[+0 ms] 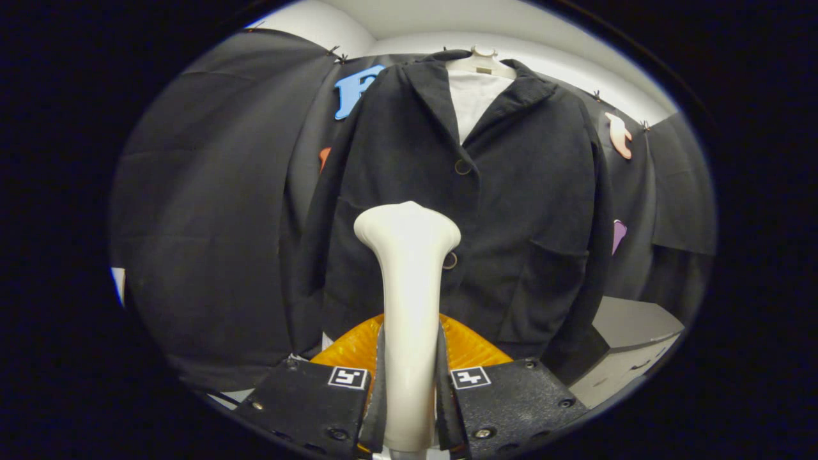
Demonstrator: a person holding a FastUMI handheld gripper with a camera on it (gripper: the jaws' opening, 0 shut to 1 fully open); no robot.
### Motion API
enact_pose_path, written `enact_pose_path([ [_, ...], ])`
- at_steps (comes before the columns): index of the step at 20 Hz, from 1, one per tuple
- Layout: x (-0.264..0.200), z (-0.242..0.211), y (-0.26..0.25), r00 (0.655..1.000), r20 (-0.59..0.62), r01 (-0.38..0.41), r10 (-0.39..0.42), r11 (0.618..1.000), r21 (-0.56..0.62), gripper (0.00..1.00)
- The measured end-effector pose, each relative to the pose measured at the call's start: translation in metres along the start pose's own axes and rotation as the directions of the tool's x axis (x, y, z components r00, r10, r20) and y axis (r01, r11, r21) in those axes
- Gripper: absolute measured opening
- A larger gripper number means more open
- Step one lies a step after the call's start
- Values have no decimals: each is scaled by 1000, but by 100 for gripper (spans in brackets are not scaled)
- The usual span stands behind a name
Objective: Iron the clothes twice with a garment steamer, once on the left side and once on the right side.
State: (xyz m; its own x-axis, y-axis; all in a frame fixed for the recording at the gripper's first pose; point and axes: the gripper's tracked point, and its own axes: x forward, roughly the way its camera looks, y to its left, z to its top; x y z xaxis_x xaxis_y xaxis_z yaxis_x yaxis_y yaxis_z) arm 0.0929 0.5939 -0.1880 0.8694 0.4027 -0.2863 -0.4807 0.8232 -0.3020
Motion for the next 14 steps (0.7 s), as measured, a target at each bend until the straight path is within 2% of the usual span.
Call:
enact_pose_path([
  [7, -2, -42, 15, 997, -71, -32, 29, 998, -46, 34],
  [14, -2, -97, 16, 986, -168, -35, 16, 993, -111, 34],
])
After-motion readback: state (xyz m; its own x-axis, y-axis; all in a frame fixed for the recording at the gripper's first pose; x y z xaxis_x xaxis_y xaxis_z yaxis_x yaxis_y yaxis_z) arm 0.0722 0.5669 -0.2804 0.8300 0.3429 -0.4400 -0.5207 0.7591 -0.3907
